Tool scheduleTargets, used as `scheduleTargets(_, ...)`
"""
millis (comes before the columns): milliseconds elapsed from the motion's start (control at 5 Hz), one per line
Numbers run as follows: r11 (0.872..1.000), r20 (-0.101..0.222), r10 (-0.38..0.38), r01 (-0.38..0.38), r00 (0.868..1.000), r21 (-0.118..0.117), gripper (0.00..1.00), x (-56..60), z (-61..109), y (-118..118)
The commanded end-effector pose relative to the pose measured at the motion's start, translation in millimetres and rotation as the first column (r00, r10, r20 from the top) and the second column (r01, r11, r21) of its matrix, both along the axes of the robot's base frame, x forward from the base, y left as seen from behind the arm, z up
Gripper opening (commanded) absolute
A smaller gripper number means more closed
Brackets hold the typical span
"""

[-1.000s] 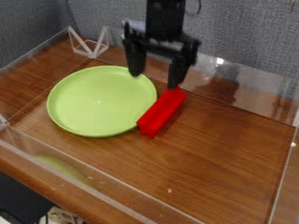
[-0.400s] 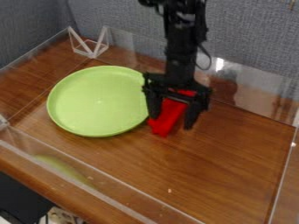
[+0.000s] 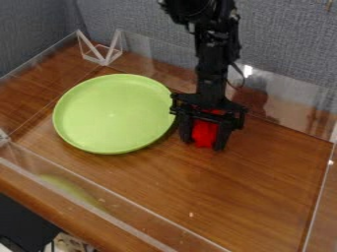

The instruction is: Put the red object on the green plate

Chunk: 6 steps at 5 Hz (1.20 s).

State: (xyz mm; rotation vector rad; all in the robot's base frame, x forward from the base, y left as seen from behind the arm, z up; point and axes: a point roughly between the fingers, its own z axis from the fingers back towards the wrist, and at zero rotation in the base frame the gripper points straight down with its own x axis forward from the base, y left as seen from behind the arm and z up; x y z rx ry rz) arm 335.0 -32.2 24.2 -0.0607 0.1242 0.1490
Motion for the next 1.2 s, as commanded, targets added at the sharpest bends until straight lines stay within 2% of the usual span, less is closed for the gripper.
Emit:
scheduleTargets(0, 0.998, 0.055, -0.063, 0.063, 0.997, -0.007, 0.0, 9.7, 15.1, -6.3)
scheduleTargets(400, 0.985, 0.057, -0.17, 0.171, 0.984, -0.01, 0.0, 7.9, 20.3, -9.6)
scheduleTargets(800, 0.985, 0.062, -0.171, 0.172, 0.983, -0.013, 0.0, 17.0, 16.0, -9.6)
scheduleTargets(1000, 0.984, 0.065, -0.176, 0.177, 0.982, -0.015, 0.0, 18.4, 14.5, -0.2)
